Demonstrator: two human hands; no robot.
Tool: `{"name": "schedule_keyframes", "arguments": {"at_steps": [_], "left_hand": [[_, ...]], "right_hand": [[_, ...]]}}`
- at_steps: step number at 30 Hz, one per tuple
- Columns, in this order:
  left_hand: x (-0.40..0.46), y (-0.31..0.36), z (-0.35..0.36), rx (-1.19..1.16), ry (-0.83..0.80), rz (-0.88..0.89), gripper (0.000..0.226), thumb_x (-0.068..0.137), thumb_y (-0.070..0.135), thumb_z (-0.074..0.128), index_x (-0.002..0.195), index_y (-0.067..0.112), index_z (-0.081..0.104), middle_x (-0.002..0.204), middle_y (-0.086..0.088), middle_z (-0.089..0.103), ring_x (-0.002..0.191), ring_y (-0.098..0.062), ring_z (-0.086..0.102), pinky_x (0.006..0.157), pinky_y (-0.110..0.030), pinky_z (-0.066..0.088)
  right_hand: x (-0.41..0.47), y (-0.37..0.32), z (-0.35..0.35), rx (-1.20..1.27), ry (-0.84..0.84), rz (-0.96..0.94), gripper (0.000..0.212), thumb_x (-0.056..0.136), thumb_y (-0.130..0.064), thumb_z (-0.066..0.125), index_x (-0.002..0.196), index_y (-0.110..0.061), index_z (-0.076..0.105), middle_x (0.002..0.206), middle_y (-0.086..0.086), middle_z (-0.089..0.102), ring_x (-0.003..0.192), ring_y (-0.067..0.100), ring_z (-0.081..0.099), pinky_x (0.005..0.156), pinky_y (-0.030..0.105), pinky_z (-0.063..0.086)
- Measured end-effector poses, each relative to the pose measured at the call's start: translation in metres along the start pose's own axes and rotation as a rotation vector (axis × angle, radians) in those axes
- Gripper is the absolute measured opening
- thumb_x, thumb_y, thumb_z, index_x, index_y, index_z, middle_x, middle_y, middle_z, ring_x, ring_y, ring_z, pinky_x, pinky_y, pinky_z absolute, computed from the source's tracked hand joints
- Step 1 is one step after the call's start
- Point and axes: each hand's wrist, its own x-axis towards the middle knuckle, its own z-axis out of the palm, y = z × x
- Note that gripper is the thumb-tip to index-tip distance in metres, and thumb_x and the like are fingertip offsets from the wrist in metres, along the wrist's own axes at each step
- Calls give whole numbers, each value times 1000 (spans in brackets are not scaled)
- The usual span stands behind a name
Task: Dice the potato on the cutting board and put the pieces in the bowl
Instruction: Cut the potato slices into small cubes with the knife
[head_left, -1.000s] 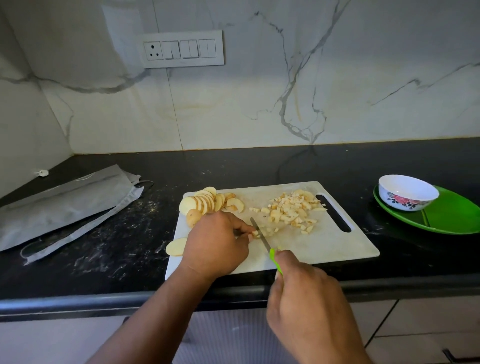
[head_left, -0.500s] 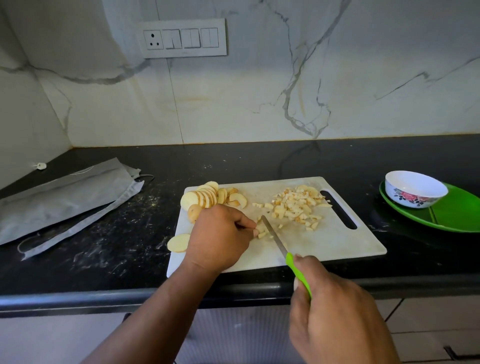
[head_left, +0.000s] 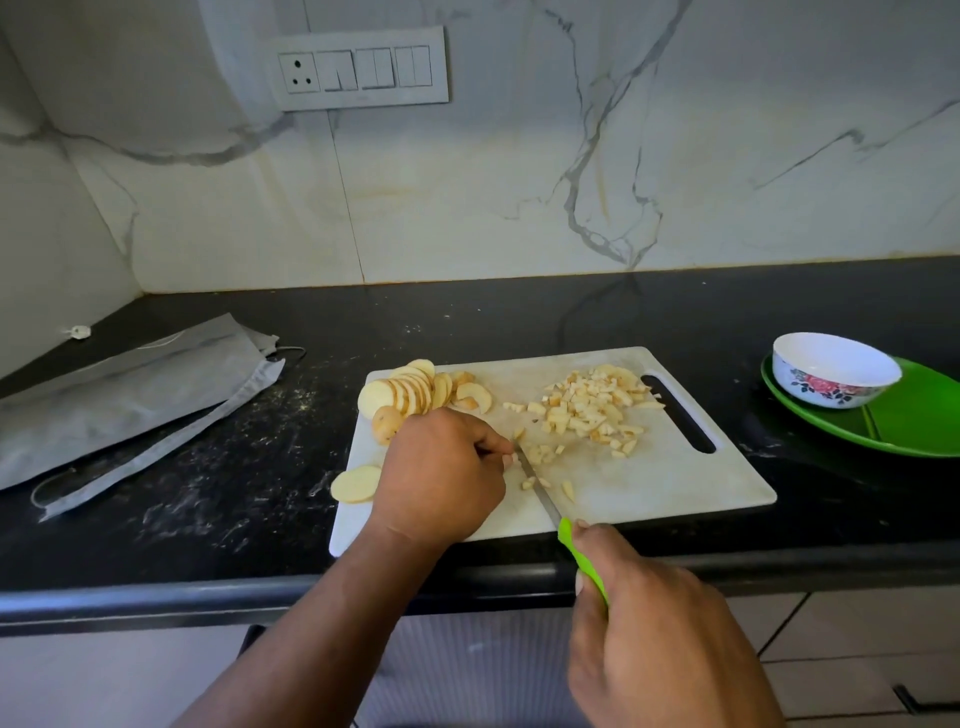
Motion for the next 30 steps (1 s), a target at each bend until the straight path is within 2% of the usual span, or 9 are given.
{"name": "schedule_keyframes", "arguments": {"at_steps": [3, 7, 13, 17, 19, 21, 24, 27, 30], "left_hand": [[-4, 0, -3, -29, -8, 37, 14, 94, 24, 74, 102, 32, 82, 93, 24, 75, 85, 4, 67, 69, 0, 47], [-7, 2, -6, -101, -28, 90, 15, 86, 47, 79, 94, 35, 83, 87, 27, 75, 84, 7, 68, 75, -16, 56], [-3, 1, -7, -173, -35, 43, 6, 91, 36, 79, 95, 37, 81, 90, 28, 74, 91, 12, 65, 84, -11, 52], [-5, 1, -8, -257, 109, 33, 13, 98, 27, 71, 102, 36, 78, 95, 34, 68, 96, 23, 58, 84, 1, 44], [-8, 0, -9, -346, 266, 71, 17, 100, 20, 68, 107, 30, 79, 100, 31, 70, 101, 18, 61, 88, -1, 45], [-10, -1, -11, -412, 369, 110, 19, 101, 16, 66, 109, 26, 80, 103, 23, 75, 103, 8, 67, 90, -10, 51], [-10, 1, -17, -601, 379, 47, 24, 102, 10, 62, 109, 26, 78, 101, 16, 78, 100, 1, 71, 86, -15, 55], [-9, -2, -33, -799, 331, -50, 23, 102, 7, 60, 109, 20, 78, 99, 7, 79, 98, -7, 74, 79, -19, 60], [-6, -17, -56, -728, 347, -92, 21, 101, 12, 62, 107, 25, 78, 97, 8, 79, 92, -6, 73, 81, -26, 59]], "right_hand": [[3, 1, -5, -15, 22, -3, 25, 98, -37, 39, 123, -38, 36, 73, -9, 51, 65, 12, 46, 57, 19, 36], [9, 0, -4, 46, 57, 32, 21, 97, -38, 43, 116, -41, 34, 69, -11, 48, 60, 6, 45, 47, 17, 34], [15, 1, -11, 127, 91, 83, 20, 97, -37, 47, 112, -42, 36, 71, -12, 55, 65, 2, 55, 47, 16, 35], [11, -3, -12, 81, 78, 49, 21, 96, -39, 42, 115, -40, 33, 75, -10, 55, 74, 9, 58, 56, 18, 38], [4, -14, -6, 55, 1, -8, 20, 95, -38, 39, 114, -37, 31, 79, -8, 54, 79, 14, 58, 61, 23, 37], [0, -18, -1, 50, -65, -47, 18, 96, -36, 39, 113, -35, 32, 80, -7, 55, 74, 14, 54, 56, 22, 33], [8, -6, -7, 39, -64, 4, 14, 97, -36, 42, 105, -37, 30, 70, -9, 49, 60, 7, 47, 47, 17, 29], [18, 13, -17, 14, 22, 50, 16, 95, -37, 45, 107, -37, 35, 70, -9, 52, 65, 9, 55, 53, 18, 36], [21, 18, -17, -10, 87, 50, 21, 94, -38, 46, 114, -37, 40, 72, -11, 53, 66, 10, 52, 57, 21, 37]]}}
